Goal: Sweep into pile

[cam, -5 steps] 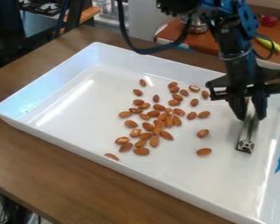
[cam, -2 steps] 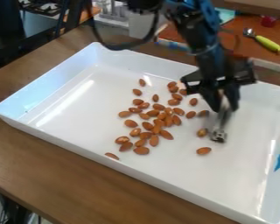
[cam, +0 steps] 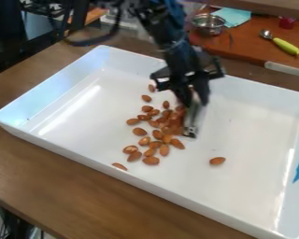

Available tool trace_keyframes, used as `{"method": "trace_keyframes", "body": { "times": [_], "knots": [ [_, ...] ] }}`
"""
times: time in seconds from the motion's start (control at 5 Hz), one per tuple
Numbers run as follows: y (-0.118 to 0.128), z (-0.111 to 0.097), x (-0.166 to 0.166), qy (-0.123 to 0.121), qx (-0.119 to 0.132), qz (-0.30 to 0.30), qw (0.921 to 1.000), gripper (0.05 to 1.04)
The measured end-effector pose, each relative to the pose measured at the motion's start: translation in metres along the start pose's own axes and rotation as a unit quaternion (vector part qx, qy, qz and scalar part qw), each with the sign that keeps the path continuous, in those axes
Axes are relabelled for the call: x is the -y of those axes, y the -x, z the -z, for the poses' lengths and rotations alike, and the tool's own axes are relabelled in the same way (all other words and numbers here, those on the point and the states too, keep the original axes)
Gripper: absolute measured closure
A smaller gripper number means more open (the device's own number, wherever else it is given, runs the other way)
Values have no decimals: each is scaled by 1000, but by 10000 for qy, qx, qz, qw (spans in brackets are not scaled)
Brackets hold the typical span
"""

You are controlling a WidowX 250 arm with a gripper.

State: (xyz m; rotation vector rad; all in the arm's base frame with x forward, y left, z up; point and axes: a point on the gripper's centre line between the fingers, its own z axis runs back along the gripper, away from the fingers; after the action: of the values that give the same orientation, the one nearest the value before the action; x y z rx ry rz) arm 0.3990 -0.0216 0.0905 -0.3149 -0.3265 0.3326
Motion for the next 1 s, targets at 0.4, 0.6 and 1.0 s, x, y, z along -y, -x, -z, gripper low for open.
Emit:
{"method": "trace_keyframes", "body": {
  "times": [0.4, 0.6, 1.0],
  "knots": [
    [-5, -13, -34, -531, 297, 101, 9981, 768],
    [-14, -22, -61, -1011, 471, 222, 9935, 768],
    [-26, -44, -113, -1829, 398, 284, 9819, 768]
  ]
}}
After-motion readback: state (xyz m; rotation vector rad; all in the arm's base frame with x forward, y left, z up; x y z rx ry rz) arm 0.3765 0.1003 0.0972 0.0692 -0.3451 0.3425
